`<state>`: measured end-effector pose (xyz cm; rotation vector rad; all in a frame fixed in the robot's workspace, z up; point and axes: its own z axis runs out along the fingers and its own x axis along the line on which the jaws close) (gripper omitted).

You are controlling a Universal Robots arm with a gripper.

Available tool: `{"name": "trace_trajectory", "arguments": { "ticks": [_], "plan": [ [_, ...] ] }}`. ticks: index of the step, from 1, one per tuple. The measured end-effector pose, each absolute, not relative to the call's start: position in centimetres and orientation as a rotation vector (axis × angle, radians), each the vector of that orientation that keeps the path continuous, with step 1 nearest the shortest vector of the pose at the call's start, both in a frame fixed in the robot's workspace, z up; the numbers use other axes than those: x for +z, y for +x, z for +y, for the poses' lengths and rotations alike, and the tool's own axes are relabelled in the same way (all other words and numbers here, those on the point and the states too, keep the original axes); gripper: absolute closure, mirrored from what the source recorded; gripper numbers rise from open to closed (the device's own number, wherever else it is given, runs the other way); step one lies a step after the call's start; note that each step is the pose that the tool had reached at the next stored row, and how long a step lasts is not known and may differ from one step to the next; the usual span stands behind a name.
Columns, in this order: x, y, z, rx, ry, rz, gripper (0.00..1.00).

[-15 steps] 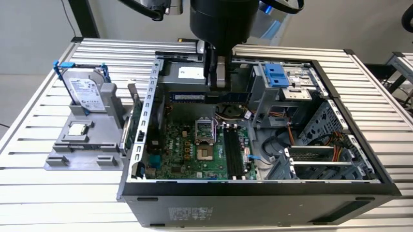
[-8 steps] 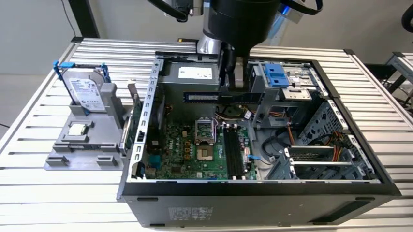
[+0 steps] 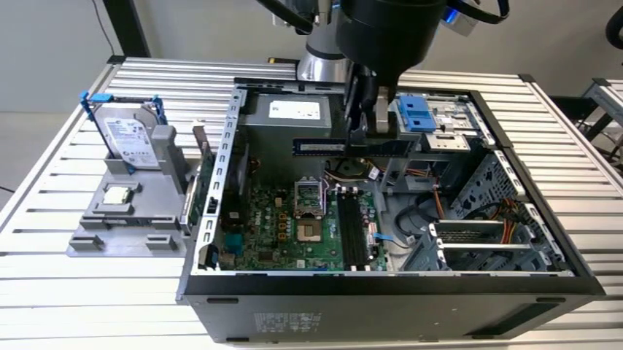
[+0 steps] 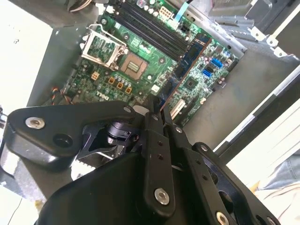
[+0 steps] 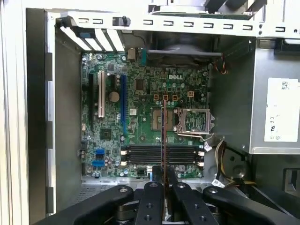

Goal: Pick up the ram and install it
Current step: 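Pick up the ram and move it above insertion slot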

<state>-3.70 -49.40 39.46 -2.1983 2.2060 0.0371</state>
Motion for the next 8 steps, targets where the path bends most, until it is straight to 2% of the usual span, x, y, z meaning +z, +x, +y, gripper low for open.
{"name": "trace_trajectory", "arguments": {
  "ticks": [8],
  "plan": [
    [39.5,-2.4,-48.4,0.037,-2.198,2.206,1.0]
  ]
}}
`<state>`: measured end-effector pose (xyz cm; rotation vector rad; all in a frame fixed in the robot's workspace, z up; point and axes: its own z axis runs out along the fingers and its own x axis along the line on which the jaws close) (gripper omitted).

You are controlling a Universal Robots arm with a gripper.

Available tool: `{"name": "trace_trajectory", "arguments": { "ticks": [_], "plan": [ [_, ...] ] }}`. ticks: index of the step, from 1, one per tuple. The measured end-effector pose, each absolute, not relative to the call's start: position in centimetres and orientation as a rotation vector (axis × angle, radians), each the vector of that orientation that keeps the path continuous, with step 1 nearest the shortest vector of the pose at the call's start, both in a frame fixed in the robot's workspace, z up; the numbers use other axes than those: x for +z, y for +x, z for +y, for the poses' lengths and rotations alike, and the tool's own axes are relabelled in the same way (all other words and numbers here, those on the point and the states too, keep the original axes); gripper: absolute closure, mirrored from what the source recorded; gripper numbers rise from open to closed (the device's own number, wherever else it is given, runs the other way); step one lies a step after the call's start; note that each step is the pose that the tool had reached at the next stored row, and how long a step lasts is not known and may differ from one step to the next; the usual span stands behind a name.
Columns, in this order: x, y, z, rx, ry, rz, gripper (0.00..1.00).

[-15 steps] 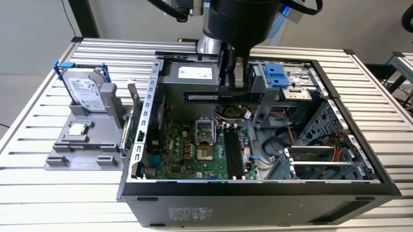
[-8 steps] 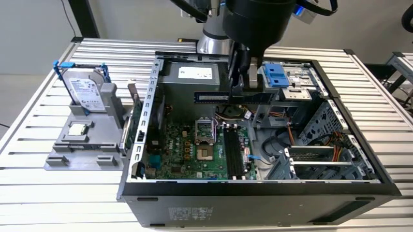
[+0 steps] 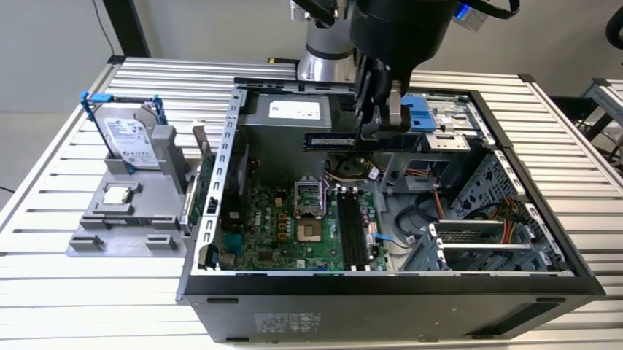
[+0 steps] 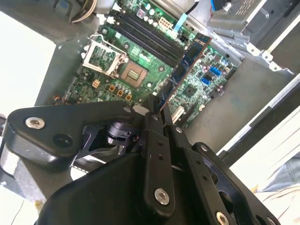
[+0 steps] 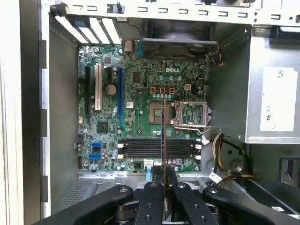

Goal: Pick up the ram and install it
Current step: 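Pick up the ram and move it above insertion slot, then insert the ram into the slot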

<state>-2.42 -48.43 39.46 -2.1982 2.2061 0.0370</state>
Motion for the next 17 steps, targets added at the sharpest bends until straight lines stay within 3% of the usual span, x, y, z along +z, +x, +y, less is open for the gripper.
{"name": "trace_trajectory", "arguments": {
  "ticks": [17],
  "plan": [
    [39.5,0.6,-46.6,0.036,-2.157,2.246,1.0]
  ]
}}
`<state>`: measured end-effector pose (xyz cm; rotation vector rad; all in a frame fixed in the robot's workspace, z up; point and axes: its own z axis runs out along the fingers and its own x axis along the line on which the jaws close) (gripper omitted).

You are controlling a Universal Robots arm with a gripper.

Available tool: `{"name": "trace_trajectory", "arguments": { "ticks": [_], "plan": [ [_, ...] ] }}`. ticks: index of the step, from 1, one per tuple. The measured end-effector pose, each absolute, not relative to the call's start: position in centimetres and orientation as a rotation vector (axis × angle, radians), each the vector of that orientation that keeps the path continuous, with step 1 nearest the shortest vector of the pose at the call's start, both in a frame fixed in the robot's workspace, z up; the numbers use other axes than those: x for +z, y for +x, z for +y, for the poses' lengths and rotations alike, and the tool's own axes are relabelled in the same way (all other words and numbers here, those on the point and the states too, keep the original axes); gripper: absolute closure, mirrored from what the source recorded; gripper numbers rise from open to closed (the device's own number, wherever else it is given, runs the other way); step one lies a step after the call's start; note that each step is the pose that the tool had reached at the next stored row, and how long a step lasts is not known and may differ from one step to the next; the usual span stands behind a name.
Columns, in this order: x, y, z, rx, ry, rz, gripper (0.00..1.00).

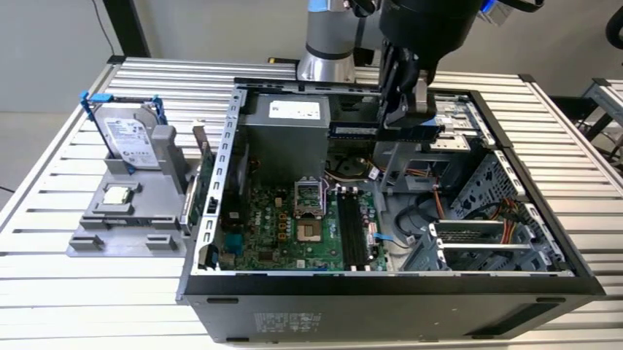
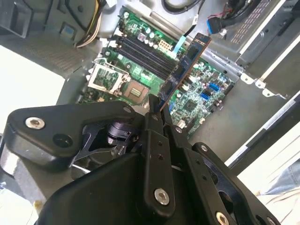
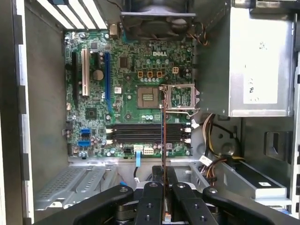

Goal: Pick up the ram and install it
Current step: 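Insert the ram into the slot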

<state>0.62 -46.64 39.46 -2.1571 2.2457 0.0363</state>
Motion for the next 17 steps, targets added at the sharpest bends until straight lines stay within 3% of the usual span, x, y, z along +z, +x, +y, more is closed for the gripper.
{"name": "trace_trajectory", "arguments": {
  "ticks": [17],
  "plan": [
    [39.5,3.3,-46.4,0.036,-2.143,2.259,1.0]
  ]
}}
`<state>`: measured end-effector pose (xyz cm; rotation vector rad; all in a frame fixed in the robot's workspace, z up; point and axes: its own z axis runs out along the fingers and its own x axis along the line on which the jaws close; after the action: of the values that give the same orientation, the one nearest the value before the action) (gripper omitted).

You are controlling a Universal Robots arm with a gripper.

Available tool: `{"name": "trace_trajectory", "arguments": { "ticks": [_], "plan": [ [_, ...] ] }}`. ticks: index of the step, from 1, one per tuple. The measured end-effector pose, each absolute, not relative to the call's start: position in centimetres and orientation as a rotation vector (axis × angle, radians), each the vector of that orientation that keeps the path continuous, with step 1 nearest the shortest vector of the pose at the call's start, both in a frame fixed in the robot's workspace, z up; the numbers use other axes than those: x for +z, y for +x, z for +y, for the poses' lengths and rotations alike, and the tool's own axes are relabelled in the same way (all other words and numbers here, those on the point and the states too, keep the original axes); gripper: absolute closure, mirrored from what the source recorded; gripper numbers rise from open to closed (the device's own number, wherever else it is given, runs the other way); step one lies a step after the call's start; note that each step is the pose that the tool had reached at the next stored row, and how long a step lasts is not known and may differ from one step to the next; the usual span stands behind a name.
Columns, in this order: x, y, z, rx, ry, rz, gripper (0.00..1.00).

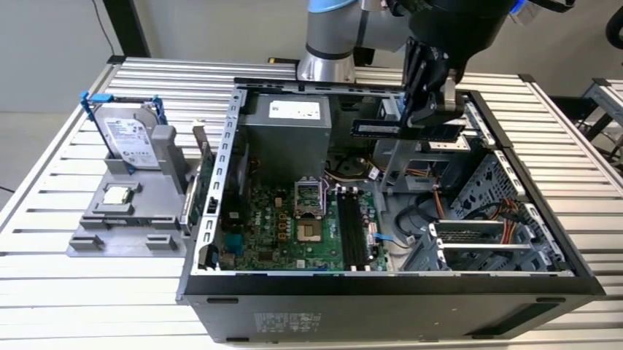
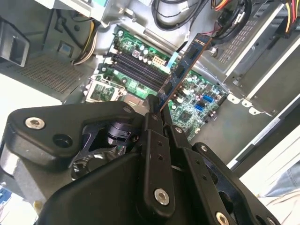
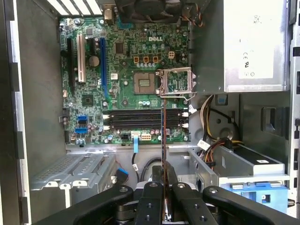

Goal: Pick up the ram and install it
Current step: 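Insert the ram into the slot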

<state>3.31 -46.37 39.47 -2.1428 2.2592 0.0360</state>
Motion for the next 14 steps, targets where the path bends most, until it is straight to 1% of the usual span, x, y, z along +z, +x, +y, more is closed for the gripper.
{"name": "trace_trajectory", "arguments": {
  "ticks": [14],
  "plan": [
    [39.46,3.66,-46.36,0.034,-2.125,2.274,1.0]
  ]
}}
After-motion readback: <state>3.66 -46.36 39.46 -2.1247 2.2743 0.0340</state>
